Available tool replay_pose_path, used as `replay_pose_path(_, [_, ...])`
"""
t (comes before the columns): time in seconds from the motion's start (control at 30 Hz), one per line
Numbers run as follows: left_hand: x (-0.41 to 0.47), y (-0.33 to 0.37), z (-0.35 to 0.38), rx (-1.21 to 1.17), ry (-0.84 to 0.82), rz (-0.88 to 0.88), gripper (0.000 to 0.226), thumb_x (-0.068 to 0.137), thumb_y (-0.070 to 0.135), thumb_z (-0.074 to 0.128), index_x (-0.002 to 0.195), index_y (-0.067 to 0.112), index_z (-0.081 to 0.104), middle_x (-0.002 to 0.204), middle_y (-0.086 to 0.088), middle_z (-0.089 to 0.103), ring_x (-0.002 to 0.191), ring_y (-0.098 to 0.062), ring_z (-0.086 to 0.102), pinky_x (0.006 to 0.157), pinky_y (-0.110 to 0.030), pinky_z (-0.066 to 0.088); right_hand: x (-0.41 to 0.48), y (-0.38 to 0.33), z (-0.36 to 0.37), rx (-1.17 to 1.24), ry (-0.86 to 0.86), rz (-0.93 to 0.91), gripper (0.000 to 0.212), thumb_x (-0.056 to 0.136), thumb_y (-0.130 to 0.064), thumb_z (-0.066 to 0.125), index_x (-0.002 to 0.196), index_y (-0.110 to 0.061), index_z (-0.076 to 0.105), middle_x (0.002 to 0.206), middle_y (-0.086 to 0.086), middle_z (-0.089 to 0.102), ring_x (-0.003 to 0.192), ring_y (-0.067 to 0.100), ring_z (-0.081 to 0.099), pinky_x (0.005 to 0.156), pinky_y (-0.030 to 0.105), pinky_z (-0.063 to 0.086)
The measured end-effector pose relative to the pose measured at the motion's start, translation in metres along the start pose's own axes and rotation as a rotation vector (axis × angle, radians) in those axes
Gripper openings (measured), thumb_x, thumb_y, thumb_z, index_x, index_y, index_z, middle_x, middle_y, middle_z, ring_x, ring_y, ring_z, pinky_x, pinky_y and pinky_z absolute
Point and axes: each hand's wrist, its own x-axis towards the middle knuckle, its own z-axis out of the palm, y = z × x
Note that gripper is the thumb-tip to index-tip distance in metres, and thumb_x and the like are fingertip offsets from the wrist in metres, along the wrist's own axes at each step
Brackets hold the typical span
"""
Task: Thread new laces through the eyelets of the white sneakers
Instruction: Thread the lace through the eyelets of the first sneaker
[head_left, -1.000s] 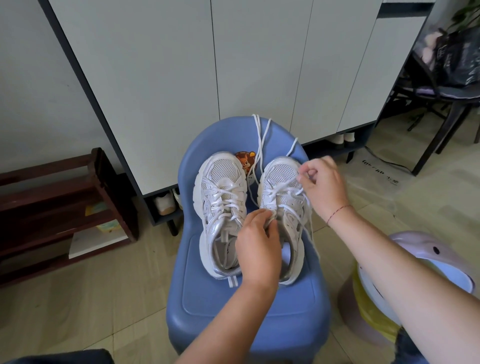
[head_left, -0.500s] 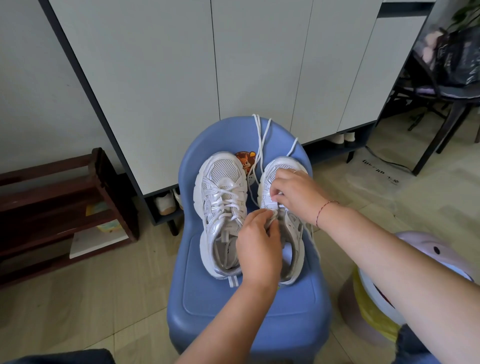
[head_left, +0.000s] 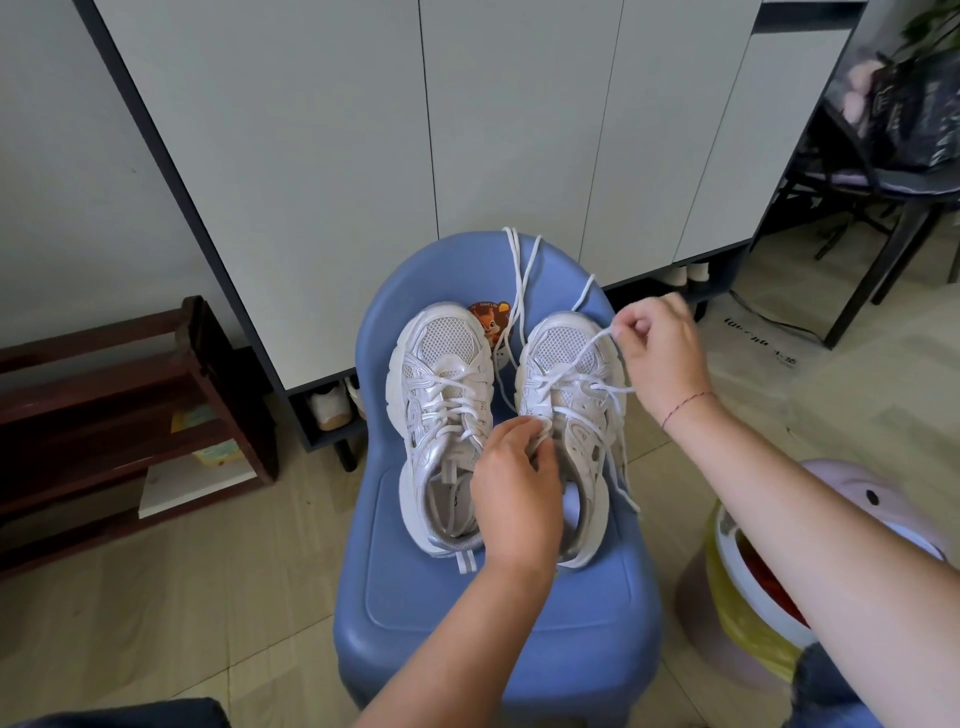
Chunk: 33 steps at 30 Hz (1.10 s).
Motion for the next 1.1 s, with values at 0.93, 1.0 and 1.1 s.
replay_pose_path(0.93, [-0.001,0.001,-0.001,-0.011,-0.01,-0.003,0.024,0.092,0.015,0.058,0.113,0.016,0.069,0.118,0.012,0.064,0.102,-0.004,0.06,0.082,-0.009,0.04,0.009,-0.007,0.003,-0.143,0.038,-0.21,0.009,0.084,0.0,0.057,0.08,-0.003,0.065,0.088,0.014,0.052,0.08,0.032,0.052,0.076,0.037,0.041])
replay_pose_path(1.0, [-0.001,0.001,-0.001,0.006,-0.012,-0.003,0.024,0.092,0.015,0.058,0.113,0.017,0.069,0.118,0.012,0.064,0.102,-0.003,0.059,0.079,-0.006,0.037,0.016,-0.005,-0.007,-0.056,0.135,-0.102,0.012,0.088,-0.005,0.054,0.085,-0.001,0.065,0.089,0.008,0.046,0.083,0.03,0.051,0.08,0.029,0.036])
replay_pose_path(1.1, [-0.001,0.001,0.0,0.014,-0.001,-0.018,0.023,0.092,0.015,0.057,0.111,0.017,0.07,0.119,0.013,0.064,0.102,-0.004,0.06,0.08,-0.011,0.037,0.007,-0.004,-0.006,-0.01,0.016,-0.066,0.008,0.087,-0.005,0.059,0.085,-0.004,0.067,0.09,0.001,0.044,0.073,0.013,0.048,0.077,0.024,0.037])
